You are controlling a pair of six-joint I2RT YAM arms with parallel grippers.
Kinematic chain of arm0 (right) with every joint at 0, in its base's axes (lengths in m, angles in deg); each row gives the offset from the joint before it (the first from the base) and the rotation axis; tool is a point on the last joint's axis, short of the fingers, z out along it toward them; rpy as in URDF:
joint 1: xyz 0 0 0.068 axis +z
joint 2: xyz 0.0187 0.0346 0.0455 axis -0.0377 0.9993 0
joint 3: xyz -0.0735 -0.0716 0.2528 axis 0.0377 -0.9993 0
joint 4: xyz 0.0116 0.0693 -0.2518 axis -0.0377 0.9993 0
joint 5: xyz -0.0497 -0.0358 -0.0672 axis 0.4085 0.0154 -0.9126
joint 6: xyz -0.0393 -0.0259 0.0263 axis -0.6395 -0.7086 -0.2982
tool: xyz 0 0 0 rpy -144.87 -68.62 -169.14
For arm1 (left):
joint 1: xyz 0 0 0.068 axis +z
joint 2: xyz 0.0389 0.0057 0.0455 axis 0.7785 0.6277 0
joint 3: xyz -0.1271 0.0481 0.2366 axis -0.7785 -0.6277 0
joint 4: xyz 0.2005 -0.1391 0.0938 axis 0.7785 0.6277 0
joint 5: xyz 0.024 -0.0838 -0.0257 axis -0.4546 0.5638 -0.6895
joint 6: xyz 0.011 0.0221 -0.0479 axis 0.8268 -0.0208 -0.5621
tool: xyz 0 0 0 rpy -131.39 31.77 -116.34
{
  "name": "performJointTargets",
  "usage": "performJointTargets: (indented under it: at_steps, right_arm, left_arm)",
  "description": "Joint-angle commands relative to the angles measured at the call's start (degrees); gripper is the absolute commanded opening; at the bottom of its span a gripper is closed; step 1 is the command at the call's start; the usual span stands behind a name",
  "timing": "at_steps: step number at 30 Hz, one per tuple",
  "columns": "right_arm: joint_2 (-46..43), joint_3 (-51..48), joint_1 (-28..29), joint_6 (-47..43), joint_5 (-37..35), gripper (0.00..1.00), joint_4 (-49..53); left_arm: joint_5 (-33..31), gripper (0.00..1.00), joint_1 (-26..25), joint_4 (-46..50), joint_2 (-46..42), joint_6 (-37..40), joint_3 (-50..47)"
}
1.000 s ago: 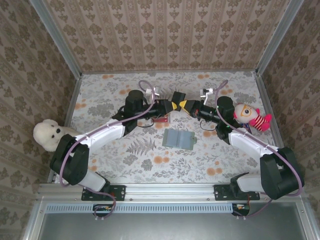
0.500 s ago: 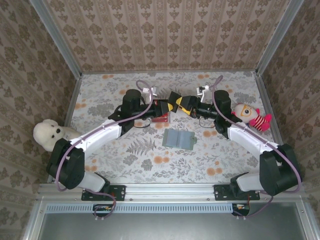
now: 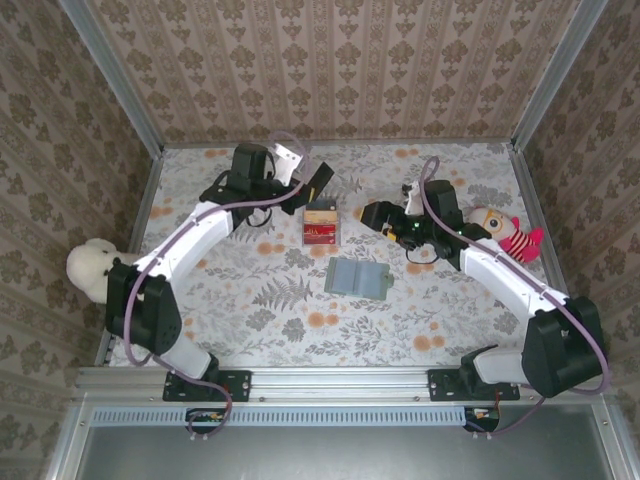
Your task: Take the credit cards out of the card holder
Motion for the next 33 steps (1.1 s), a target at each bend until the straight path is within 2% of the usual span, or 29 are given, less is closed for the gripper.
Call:
performJointTargets:
  at_steps: [1, 5, 13, 22, 33]
  right_arm:
    - [2.0, 2.3, -0.3, -3.9, 0.4, 0.99, 4.1]
    - [3.1, 2.9, -0.3, -3.8, 1.2, 1.00, 6.4]
    - [5.3, 2.6, -0.2, -4.9, 4.3, 1.00, 7.3]
    - [4.6, 2.7, -0.1, -5.9, 4.3, 1.00, 8.8]
    - [5.3, 2.9, 0.2, -5.2, 6.4, 1.00, 8.7]
  left_arm:
    - [1.4, 0.00, 1.6, 7.4, 2.5, 18.5, 3.6]
    - [1.8, 0.00, 1.9, 9.3, 5.5, 31.4, 6.1]
    - [-1.1, 0.00, 2.2, 22.1, 18.9, 45.6, 19.9]
    - [1.4, 0.00, 3.2, 29.4, 27.7, 54.2, 28.5]
    - [3.3, 0.00, 4.0, 33.5, 31.6, 65.5, 32.5]
